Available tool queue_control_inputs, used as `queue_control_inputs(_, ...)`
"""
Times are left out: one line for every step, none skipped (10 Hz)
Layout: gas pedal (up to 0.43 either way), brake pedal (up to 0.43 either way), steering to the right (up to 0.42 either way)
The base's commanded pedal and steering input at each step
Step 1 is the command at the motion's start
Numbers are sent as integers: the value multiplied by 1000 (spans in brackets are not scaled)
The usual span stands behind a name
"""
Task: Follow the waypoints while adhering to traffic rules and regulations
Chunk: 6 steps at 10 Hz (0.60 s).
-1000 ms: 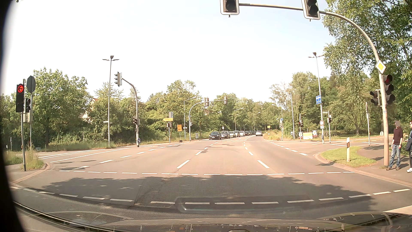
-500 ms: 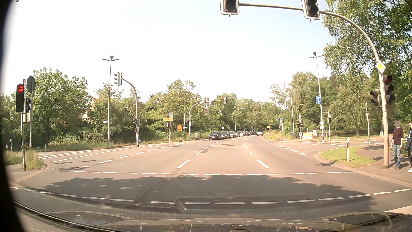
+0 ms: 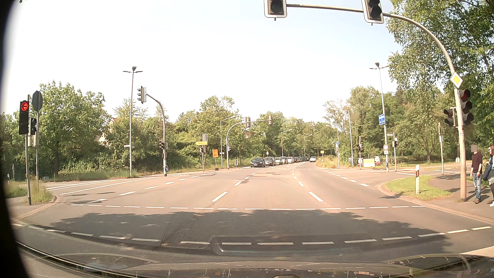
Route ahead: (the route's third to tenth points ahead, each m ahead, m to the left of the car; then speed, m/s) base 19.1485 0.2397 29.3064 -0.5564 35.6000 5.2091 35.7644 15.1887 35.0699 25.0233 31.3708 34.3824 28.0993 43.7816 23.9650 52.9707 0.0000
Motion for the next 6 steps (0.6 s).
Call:
queue_control_inputs(0,226,-3)
queue_control_inputs(0,226,-3)
queue_control_inputs(0,226,-3)
queue_control_inputs(0,226,-3)
queue_control_inputs(0,226,-3)
queue_control_inputs(0,226,-3)
